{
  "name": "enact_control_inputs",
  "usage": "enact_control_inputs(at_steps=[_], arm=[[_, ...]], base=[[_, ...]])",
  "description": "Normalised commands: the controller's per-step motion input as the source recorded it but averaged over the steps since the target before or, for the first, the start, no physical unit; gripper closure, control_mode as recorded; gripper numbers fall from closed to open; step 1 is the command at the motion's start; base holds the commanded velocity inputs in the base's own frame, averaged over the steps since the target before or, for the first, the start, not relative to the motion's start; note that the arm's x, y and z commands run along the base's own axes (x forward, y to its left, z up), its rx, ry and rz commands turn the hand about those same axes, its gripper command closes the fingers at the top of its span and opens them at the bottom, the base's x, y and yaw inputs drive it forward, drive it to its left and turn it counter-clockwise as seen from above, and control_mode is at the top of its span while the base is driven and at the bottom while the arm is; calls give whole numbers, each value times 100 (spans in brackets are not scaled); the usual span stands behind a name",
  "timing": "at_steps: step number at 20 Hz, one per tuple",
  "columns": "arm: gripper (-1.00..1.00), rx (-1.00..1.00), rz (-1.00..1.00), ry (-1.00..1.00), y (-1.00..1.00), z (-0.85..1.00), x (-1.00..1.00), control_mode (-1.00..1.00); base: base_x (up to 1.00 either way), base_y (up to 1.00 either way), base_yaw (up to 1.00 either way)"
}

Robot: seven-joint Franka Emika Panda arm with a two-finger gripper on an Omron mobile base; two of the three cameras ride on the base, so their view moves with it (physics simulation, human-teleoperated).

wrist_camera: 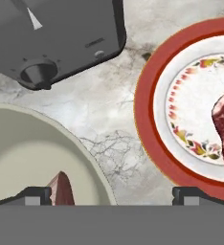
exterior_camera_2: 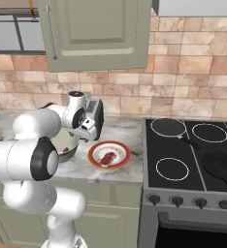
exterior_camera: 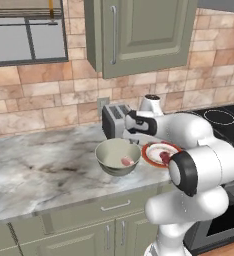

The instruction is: Place one of the steaks on the plate and the other in the bowl. Then place the bowl in the fridge.

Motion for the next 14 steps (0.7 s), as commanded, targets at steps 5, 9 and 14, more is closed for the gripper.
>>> enact_control_inputs(at_steps=[5,9,14], arm=[[-100,0,0,0,12,-30,0,-100],[-100,0,0,0,8,-36,0,-100],[-100,0,0,0,0,-34,0,-100]], base=[[0,0,0],[0,0,0],[0,0,0]])
